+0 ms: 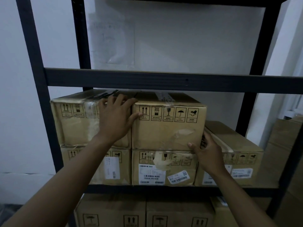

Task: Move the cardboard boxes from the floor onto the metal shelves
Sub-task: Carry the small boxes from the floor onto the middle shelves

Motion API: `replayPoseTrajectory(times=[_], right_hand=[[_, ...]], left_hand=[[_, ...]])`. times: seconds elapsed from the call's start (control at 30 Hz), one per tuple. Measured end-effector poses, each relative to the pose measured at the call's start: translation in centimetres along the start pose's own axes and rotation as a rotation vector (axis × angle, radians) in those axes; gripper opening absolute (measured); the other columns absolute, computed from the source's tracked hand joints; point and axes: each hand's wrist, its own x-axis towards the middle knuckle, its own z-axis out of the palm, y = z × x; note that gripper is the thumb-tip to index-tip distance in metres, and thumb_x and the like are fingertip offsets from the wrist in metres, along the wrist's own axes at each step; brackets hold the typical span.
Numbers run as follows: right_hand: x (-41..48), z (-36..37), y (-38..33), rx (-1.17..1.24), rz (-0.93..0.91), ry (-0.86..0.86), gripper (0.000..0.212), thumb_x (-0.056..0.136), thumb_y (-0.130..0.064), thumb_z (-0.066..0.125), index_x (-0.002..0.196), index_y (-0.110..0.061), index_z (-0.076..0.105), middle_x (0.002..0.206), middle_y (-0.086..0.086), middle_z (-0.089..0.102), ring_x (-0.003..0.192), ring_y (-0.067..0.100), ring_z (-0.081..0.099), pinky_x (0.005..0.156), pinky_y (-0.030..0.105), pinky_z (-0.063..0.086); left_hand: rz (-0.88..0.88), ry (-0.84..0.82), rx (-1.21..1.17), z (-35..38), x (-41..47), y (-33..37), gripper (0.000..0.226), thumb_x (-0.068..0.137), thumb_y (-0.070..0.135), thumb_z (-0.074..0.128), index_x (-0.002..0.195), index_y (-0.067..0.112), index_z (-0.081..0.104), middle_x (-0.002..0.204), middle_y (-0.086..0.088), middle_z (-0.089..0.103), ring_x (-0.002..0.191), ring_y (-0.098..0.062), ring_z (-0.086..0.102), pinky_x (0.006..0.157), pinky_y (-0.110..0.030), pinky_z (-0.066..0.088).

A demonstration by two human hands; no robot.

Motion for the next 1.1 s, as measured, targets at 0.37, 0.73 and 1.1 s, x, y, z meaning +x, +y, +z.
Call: replayPoseTrajectory(times=[0.37,0.73,1.1], right_hand=[[-0.6,1.5,0.4,-0.039,0.040,0.121,0.053,0.088,-0.027,0.077,0.137,-0.021,0.056,0.110,-0.012,0.066,0.100,0.006,0.065,0.084,0.021,0.052],[-3.7,0.7,-2.5,-0.106,0.026,0.106,0.068,0.092,-0.017,0.071,0.152,-0.016,0.039,0.149,0.004,0.049,0.134,0.019,0.051,0.109,0.042,0.047],[-16.8,-4.0,-7.8,0.037,0.120,-0.010,0.058,0.086,-0.035,0.076,0.139,-0.035,0.051,0.119,-0.016,0.064,0.099,-0.012,0.060,0.070,0.006,0.050]], left_hand=[[-0.022,0.004,0.050,0.5,0.0,0.3,0.053,0.095,0.062,0.045,0.133,0.027,0.058,0.130,-0.008,0.056,0.120,-0.035,0.050,0.102,-0.052,0.034],[-0.038,0.074,-0.163,-0.6,-4.6,2.3,0.058,0.086,0.035,0.066,0.139,0.019,0.048,0.146,-0.012,0.042,0.140,-0.033,0.032,0.115,-0.053,0.028],[-0.024,-0.368,-0.874,-8.2,-14.4,11.8,0.018,0.093,0.025,0.068,0.111,0.024,0.072,0.100,0.011,0.071,0.091,-0.001,0.064,0.082,-0.029,0.055]])
